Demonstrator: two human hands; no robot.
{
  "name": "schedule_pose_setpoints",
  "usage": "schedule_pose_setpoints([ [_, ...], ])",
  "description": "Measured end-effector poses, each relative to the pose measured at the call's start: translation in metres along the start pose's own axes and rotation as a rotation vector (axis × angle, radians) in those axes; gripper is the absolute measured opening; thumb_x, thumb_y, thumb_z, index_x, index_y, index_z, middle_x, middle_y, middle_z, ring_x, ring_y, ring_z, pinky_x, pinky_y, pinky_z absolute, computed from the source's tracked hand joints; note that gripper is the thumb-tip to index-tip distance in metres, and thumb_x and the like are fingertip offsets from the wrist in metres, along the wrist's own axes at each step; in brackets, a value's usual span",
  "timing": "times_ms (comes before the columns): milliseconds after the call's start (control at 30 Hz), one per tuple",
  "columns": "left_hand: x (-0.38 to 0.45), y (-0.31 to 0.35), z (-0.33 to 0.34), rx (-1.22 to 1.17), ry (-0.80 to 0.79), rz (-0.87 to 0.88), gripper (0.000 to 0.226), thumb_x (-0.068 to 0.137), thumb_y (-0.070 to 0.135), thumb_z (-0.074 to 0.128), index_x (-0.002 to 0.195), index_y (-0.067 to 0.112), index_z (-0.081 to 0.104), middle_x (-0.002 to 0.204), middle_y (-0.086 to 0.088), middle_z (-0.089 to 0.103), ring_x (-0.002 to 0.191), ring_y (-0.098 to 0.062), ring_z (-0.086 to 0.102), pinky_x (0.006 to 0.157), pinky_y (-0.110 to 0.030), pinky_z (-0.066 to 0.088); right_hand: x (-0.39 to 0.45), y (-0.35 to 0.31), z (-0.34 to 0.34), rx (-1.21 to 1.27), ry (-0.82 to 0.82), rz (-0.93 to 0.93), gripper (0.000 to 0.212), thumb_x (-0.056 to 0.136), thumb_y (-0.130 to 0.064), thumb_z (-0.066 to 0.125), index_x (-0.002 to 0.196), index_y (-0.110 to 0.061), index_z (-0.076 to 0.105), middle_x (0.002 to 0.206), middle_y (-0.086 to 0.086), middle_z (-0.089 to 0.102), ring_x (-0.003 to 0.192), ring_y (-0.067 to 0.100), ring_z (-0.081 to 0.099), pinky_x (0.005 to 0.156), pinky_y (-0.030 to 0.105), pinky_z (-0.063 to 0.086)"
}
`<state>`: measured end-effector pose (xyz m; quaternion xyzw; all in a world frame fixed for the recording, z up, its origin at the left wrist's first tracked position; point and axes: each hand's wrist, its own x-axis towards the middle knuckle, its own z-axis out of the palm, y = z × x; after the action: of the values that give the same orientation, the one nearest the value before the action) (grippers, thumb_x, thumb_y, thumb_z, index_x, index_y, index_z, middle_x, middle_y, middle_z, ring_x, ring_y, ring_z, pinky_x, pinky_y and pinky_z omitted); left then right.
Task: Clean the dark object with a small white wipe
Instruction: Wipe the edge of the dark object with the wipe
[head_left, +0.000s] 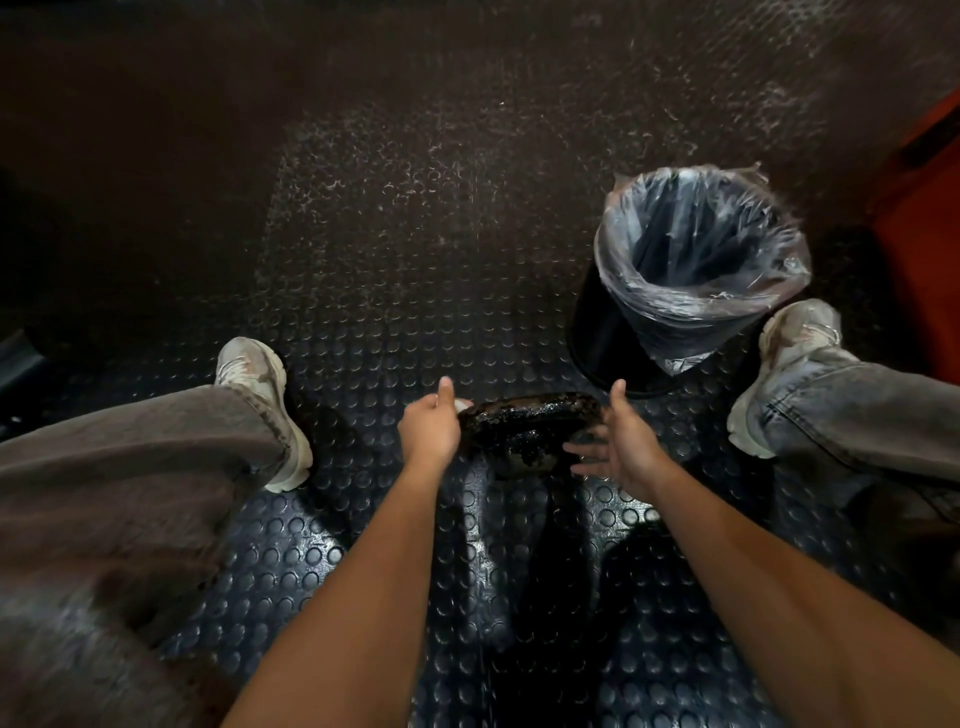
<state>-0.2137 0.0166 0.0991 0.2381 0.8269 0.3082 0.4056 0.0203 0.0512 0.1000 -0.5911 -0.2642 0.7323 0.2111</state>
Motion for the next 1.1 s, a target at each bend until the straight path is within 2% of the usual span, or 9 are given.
schedule_pose_setpoints([
  [100,-0.001,0.019,-0.001,-0.071,-0.148,0.162,0.055,0.103,0.052,0.045,0.071,0.021,0.079,0.078,0.004,0.076,0.083,-0.013,0.069,0.077,-0.027,0.050,0.000,0.000,0.000,-0.001,-0.004,0.000,0.083,0.096,-0.072,0.021,0.160,-0.019,0.018,0.159,0.017,0.034,0.117,0.037,0.063,0.100,0.062,0.049],
  [200,-0.012,0.022,-0.006,-0.160,-0.098,0.268,0.056,0.104,0.049,0.046,0.069,0.018,0.077,0.076,0.005,0.076,0.076,-0.004,0.067,0.074,-0.016,0.048,0.000,0.000,0.000,-0.001,-0.008,-0.001,0.085,0.096,-0.073,0.021,0.161,-0.018,0.015,0.160,0.017,0.032,0.118,0.037,0.063,0.100,0.062,0.049],
  [367,-0.014,-0.002,-0.010,-0.039,0.056,0.149,0.052,0.104,0.053,0.040,0.074,0.029,0.075,0.077,0.010,0.071,0.085,-0.011,0.066,0.077,-0.029,0.046,0.001,0.000,-0.001,0.001,-0.015,0.000,0.087,0.095,-0.074,0.022,0.161,-0.018,0.011,0.162,0.017,0.027,0.118,0.037,0.063,0.099,0.062,0.050],
  [467,-0.004,0.008,-0.007,0.085,-0.051,0.100,0.054,0.104,0.055,0.039,0.075,0.029,0.076,0.084,0.009,0.072,0.091,-0.014,0.065,0.080,-0.031,0.044,0.001,0.000,-0.001,0.001,-0.018,-0.005,0.086,0.095,-0.073,0.022,0.161,-0.018,0.012,0.162,0.017,0.028,0.119,0.038,0.062,0.100,0.062,0.050],
  [600,0.001,0.034,-0.003,0.154,-0.281,0.208,0.055,0.101,0.057,0.043,0.075,0.026,0.080,0.083,0.007,0.076,0.090,-0.011,0.068,0.087,-0.031,0.049,0.004,0.002,-0.002,-0.007,-0.014,0.007,0.093,0.089,-0.080,0.026,0.161,-0.021,0.018,0.161,0.015,0.032,0.114,0.035,0.066,0.095,0.060,0.053],
  [733,-0.007,0.033,-0.011,0.031,-0.170,0.260,0.054,0.101,0.056,0.045,0.075,0.026,0.080,0.077,0.011,0.075,0.081,-0.001,0.066,0.071,-0.018,0.043,0.002,0.001,-0.002,-0.001,-0.004,-0.006,0.089,0.093,-0.076,0.024,0.161,-0.020,0.014,0.162,0.016,0.029,0.115,0.036,0.065,0.096,0.060,0.053],
  [867,-0.003,0.010,-0.016,0.100,-0.086,0.179,0.054,0.102,0.057,0.041,0.078,0.028,0.079,0.082,0.009,0.074,0.086,-0.009,0.066,0.072,-0.025,0.043,-0.001,0.000,0.000,-0.006,-0.013,0.002,0.088,0.094,-0.075,0.023,0.161,-0.020,0.015,0.162,0.016,0.030,0.116,0.036,0.064,0.098,0.061,0.051],
  [967,0.004,0.017,-0.010,0.167,-0.148,0.159,0.054,0.102,0.058,0.041,0.078,0.028,0.079,0.085,0.007,0.075,0.091,-0.014,0.067,0.079,-0.029,0.046,0.001,0.001,-0.001,-0.006,-0.014,-0.003,0.086,0.094,-0.075,0.022,0.161,-0.020,0.016,0.161,0.015,0.032,0.117,0.036,0.064,0.098,0.061,0.051],
  [1100,-0.004,0.041,-0.007,0.080,-0.328,0.293,0.052,0.100,0.058,0.046,0.076,0.027,0.081,0.083,0.011,0.077,0.091,-0.007,0.070,0.090,-0.028,0.049,0.005,0.003,-0.003,-0.009,-0.017,0.006,0.088,0.091,-0.079,0.022,0.159,-0.024,0.024,0.157,0.013,0.040,0.115,0.035,0.065,0.097,0.061,0.052],
])
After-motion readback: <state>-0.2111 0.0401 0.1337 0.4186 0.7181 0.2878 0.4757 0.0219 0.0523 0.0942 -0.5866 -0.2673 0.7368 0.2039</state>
